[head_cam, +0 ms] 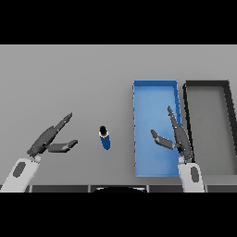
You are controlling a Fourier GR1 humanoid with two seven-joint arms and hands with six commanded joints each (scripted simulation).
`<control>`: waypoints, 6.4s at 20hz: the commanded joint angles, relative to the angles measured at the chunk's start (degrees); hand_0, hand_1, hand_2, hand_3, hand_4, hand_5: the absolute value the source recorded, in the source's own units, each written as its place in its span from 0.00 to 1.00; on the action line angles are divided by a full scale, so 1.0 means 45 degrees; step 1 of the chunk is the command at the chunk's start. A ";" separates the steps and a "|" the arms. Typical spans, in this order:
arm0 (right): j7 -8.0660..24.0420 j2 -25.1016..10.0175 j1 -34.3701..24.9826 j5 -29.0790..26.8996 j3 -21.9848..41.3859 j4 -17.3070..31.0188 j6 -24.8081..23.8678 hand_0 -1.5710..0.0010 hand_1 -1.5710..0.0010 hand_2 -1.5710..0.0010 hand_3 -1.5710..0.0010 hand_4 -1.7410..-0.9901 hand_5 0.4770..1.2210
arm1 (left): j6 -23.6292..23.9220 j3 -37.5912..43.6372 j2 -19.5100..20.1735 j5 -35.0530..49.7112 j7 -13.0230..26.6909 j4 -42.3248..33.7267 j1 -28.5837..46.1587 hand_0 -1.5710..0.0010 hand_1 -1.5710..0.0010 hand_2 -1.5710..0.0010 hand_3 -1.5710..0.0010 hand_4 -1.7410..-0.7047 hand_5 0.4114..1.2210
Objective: Pick up the blue pipe and place it into the blue bin.
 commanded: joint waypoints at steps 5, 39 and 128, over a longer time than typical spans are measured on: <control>-0.0156 0.0013 0.0201 -0.0150 -0.0025 -0.0200 0.0074 1.00 1.00 1.00 1.00 0.69 0.13 | -0.0446 -0.1326 -0.0237 -0.0572 0.1697 -0.0747 -0.0193 1.00 1.00 1.00 1.00 0.66 0.08; -0.0200 -0.0054 0.0244 -0.0033 -0.0102 -0.0045 0.0056 1.00 1.00 1.00 1.00 0.75 0.11 | 0.0423 -0.3143 -0.6196 -0.1681 -0.0668 0.3572 -0.1923 0.15 0.12 0.11 0.13 0.17 0.91; 0.4739 0.1139 -0.6401 -0.5518 0.3259 -0.1776 0.6673 0.00 0.00 0.00 0.00 0.32 0.99 | -0.3998 -0.0579 -0.9305 -0.5410 0.0987 0.1254 -0.2142 0.80 0.82 0.82 0.86 0.63 0.71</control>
